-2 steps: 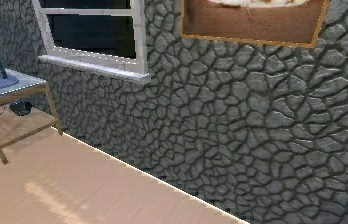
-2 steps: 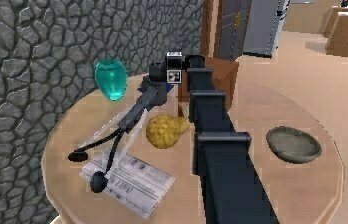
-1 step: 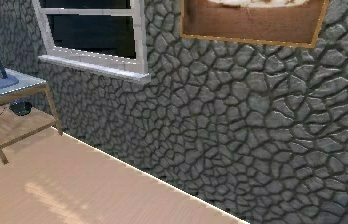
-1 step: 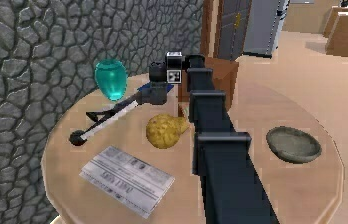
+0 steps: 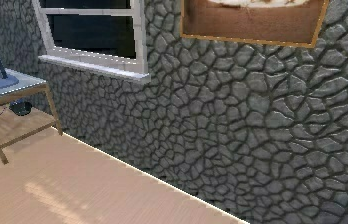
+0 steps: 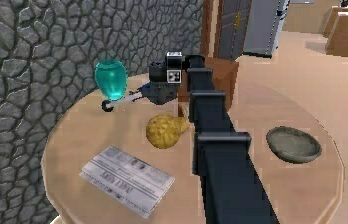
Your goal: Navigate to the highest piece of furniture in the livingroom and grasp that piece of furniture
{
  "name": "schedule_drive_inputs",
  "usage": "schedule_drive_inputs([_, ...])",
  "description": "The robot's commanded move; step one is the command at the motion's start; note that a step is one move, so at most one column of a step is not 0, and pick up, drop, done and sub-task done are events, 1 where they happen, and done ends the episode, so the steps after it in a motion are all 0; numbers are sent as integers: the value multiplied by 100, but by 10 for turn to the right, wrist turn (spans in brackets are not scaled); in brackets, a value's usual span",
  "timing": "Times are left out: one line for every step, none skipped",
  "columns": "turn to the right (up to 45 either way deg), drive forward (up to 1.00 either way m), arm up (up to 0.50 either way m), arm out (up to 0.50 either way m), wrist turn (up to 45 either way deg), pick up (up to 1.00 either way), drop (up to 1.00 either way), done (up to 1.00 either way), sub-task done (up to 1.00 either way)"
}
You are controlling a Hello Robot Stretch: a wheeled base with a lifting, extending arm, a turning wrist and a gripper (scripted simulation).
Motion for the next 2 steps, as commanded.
schedule_drive_inputs([0,0,0,0,450,0,0,0,0])
schedule_drive_inputs([0,0,0,0,300,0,0,0,0])
